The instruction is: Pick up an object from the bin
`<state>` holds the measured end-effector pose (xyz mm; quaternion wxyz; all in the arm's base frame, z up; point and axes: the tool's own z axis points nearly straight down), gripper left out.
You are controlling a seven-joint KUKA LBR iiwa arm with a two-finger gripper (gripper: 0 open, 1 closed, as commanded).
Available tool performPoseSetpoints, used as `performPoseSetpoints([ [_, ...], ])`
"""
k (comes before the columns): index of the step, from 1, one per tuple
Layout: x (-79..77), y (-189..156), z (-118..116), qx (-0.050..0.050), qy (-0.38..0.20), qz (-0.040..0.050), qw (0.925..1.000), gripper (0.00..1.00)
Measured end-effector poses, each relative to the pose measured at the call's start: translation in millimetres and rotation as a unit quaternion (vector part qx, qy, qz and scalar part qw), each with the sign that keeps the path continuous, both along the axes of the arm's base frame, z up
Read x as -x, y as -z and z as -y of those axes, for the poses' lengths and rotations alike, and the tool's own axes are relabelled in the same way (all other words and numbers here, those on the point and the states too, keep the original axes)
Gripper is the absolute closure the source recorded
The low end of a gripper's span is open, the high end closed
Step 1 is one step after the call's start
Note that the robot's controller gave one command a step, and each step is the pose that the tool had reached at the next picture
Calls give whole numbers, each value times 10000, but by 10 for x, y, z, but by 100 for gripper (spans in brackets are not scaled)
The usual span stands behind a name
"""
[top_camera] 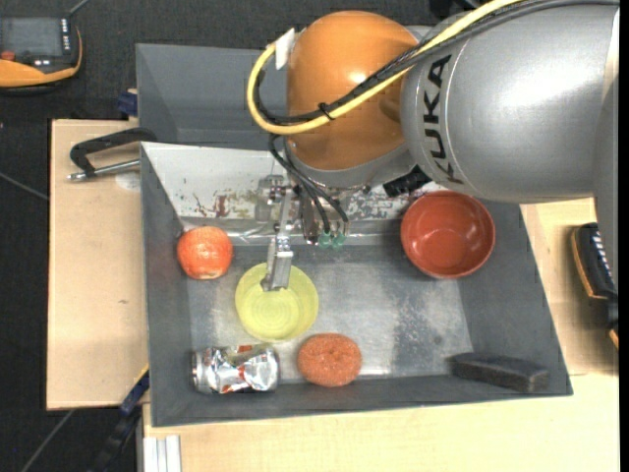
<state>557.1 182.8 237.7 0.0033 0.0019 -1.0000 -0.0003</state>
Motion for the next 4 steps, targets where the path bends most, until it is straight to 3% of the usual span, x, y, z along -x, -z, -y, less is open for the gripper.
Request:
performPoseSetpoints([
  [1,-204,1369,202,-17,-2128,-15,9771,0],
  [2,-243,1686,899,-10,-2045,-24,9789,0],
  [3,-400,1208,702,-24,-3432,30,9393,0],
  [4,-270,1694,412,-44,-3688,23,9295,0],
])
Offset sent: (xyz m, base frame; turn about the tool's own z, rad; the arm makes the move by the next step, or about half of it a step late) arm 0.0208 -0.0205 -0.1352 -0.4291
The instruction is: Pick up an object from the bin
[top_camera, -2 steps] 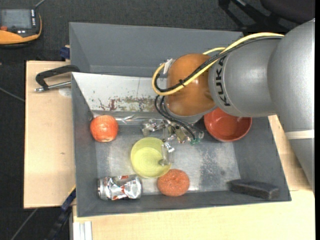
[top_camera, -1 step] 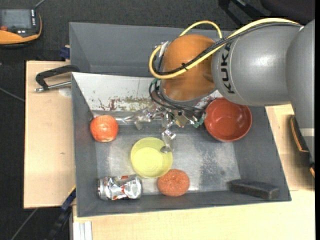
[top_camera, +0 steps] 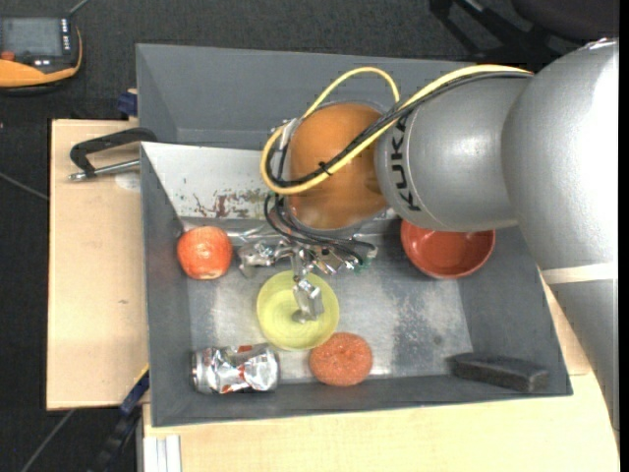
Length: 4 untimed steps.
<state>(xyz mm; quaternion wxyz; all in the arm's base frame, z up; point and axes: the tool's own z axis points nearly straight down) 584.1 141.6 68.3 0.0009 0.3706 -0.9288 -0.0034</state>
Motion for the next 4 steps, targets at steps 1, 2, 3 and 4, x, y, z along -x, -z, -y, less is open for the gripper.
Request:
performPoseSetpoints([
  [1,79,-27,837,7,-220,7,9998,0],
  [2,148,-28,881,-4,-255,14,9997,0],
  [3,-159,-32,759,-22,-284,60,9996,0],
  [4,-178,-30,626,-36,-455,92,9989,0],
])
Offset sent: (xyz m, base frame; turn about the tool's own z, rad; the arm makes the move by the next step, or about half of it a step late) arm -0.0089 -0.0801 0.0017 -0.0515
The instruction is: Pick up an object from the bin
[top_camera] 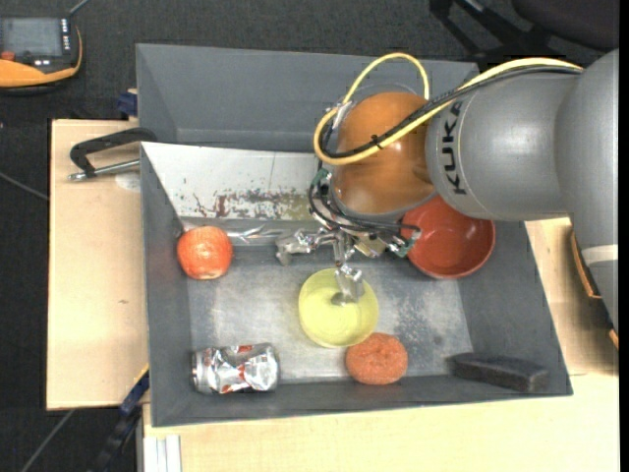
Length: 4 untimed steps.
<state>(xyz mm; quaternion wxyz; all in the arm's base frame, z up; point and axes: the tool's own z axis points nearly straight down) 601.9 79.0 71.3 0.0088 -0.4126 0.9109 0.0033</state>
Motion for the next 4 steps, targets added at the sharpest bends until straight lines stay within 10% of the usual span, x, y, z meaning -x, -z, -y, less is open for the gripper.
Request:
performPoseSetpoints([
  [1,307,5,452,0,56,-3,10000,0],
  [2,377,-1319,628,-19,606,66,9981,0],
  [3,16,-90,122,-28,68,60,10000,0],
  [4,545,1,642,-29,422,34,9991,0],
])
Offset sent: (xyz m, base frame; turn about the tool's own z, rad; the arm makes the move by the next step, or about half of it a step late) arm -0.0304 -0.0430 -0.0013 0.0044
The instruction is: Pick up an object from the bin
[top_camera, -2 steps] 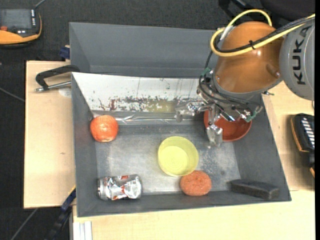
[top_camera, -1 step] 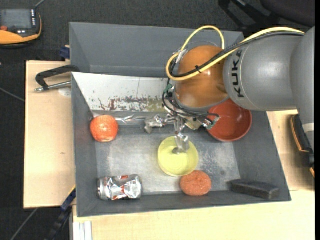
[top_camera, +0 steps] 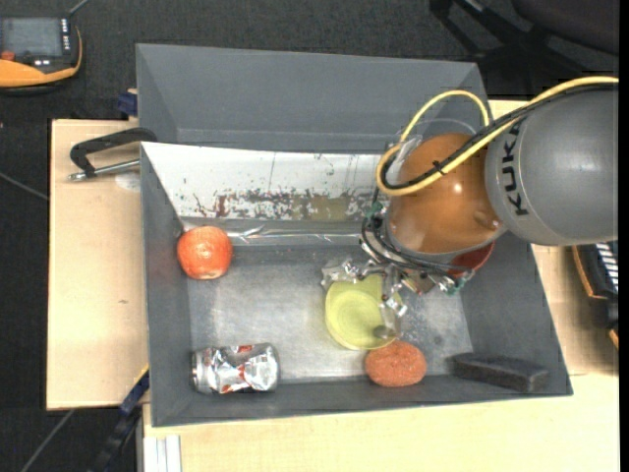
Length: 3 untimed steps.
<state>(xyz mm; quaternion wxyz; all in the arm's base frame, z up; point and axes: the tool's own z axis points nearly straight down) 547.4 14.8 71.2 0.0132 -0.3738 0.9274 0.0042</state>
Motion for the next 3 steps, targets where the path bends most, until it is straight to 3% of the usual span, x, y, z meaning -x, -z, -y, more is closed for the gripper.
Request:
performPoseSetpoints([
  [1,-24,-9,-36,-13,-26,28,10000,100],
  [2,-24,-9,-36,-13,-27,29,10000,0],
  [3,-12,3,580,-10,-224,55,9997,0],
])
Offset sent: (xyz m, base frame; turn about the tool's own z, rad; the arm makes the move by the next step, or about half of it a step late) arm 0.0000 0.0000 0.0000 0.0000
